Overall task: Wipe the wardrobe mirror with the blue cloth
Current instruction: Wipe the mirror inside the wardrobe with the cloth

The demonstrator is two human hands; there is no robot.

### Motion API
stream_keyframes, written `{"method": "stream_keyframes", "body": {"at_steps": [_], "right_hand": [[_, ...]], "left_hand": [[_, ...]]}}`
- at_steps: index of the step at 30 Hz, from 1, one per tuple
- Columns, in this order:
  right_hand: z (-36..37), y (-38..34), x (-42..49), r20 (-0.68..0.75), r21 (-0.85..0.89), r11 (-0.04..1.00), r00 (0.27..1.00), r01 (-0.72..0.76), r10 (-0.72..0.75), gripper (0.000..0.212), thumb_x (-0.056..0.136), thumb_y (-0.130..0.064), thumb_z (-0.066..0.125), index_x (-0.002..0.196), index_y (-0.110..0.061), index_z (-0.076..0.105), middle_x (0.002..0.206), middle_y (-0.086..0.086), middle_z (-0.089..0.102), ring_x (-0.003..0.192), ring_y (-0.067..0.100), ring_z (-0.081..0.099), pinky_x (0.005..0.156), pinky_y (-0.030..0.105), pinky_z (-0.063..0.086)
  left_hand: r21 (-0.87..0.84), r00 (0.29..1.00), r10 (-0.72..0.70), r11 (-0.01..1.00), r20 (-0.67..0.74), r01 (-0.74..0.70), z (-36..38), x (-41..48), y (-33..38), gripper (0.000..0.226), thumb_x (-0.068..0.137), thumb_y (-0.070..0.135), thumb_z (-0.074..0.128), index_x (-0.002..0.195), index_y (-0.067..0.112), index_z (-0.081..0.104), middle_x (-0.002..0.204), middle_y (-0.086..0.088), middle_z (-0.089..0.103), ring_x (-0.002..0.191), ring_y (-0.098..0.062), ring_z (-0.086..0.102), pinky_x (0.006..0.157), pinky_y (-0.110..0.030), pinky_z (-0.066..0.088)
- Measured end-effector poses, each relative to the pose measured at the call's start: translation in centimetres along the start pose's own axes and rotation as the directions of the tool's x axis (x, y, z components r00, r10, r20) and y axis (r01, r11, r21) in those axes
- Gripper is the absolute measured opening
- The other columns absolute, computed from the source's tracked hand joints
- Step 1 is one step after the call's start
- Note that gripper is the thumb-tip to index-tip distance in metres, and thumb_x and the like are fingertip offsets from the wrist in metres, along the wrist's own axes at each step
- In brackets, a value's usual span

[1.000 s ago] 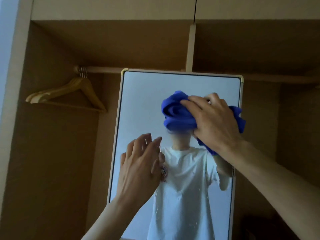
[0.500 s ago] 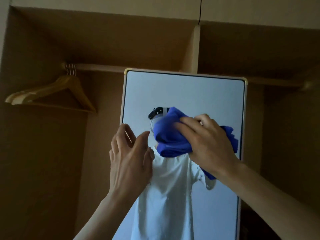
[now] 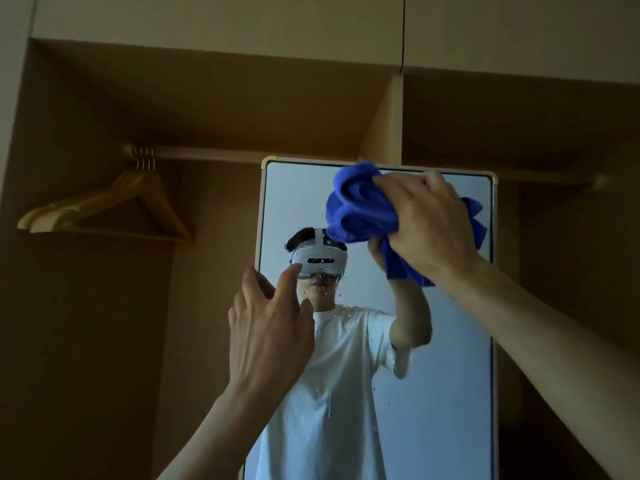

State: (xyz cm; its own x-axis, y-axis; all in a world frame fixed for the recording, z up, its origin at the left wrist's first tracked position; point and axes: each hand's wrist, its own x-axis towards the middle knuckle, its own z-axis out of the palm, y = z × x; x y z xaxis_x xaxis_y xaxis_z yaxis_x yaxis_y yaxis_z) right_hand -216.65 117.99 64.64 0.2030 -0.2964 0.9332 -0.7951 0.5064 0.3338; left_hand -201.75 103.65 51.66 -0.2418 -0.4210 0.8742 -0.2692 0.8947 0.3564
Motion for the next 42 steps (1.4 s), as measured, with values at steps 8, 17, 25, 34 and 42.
{"method": "stream_keyframes", "body": {"at_steps": [8,17,25,34,42], "right_hand": [[0.8,-4.1,-3.3,0.061,0.106,0.994,0.998,0.004,-0.011,0.056,0.075,-0.009,0.074,0.127,-0.02,0.058,0.118,-0.001,0.067,0.102,0.029,0.055,0.082,0.042,0.051],[1.3,-5.0,-5.8,0.088,0.06,0.991,0.988,0.121,-0.126,0.063,0.07,-0.005,0.075,0.13,-0.016,0.06,0.125,0.002,0.066,0.098,0.032,0.059,0.078,0.048,0.054],[0.4,-1.3,2.5,-0.051,0.083,0.989,0.991,-0.122,0.126,0.048,0.08,-0.005,0.072,0.125,-0.017,0.059,0.113,0.003,0.069,0.099,0.03,0.055,0.082,0.045,0.05],[1.0,-4.7,-0.9,0.071,0.189,0.982,0.997,0.022,-0.036,0.048,0.075,-0.01,0.074,0.117,-0.025,0.058,0.106,-0.006,0.068,0.096,0.024,0.054,0.074,0.039,0.048],[1.9,-7.6,-5.4,0.105,0.199,0.963,0.973,0.183,-0.207,0.064,0.065,-0.004,0.078,0.126,-0.018,0.064,0.115,-0.003,0.07,0.095,0.028,0.062,0.076,0.041,0.056]], "left_hand": [[-0.04,1.0,0.003,0.999,0.003,-0.003,-0.3,0.6,-0.5,0.059,0.097,0.038,0.059,0.151,0.04,0.036,0.129,-0.008,0.043,0.103,-0.025,0.045,0.085,-0.036,0.041],[-0.054,0.998,0.035,0.998,0.049,-0.032,-0.4,0.4,-1.1,0.058,0.097,0.037,0.06,0.15,0.04,0.036,0.133,-0.009,0.039,0.102,-0.023,0.041,0.084,-0.036,0.042],[-0.066,0.998,0.005,0.998,0.058,-0.001,-0.5,0.2,-1.4,0.059,0.099,0.042,0.056,0.15,0.05,0.028,0.15,-0.003,0.029,0.124,-0.028,0.041,0.096,-0.039,0.043],[-0.206,1.0,-0.016,0.978,0.023,0.02,-0.3,0.8,-1.8,0.058,0.097,0.035,0.057,0.148,0.049,0.033,0.143,0.005,0.04,0.123,-0.021,0.041,0.09,-0.033,0.035],[-0.301,1.0,-0.015,0.954,-0.017,0.009,-0.5,0.5,-2.1,0.064,0.084,0.007,0.071,0.139,0.031,0.05,0.129,0.019,0.046,0.12,-0.011,0.045,0.101,-0.036,0.043]]}}
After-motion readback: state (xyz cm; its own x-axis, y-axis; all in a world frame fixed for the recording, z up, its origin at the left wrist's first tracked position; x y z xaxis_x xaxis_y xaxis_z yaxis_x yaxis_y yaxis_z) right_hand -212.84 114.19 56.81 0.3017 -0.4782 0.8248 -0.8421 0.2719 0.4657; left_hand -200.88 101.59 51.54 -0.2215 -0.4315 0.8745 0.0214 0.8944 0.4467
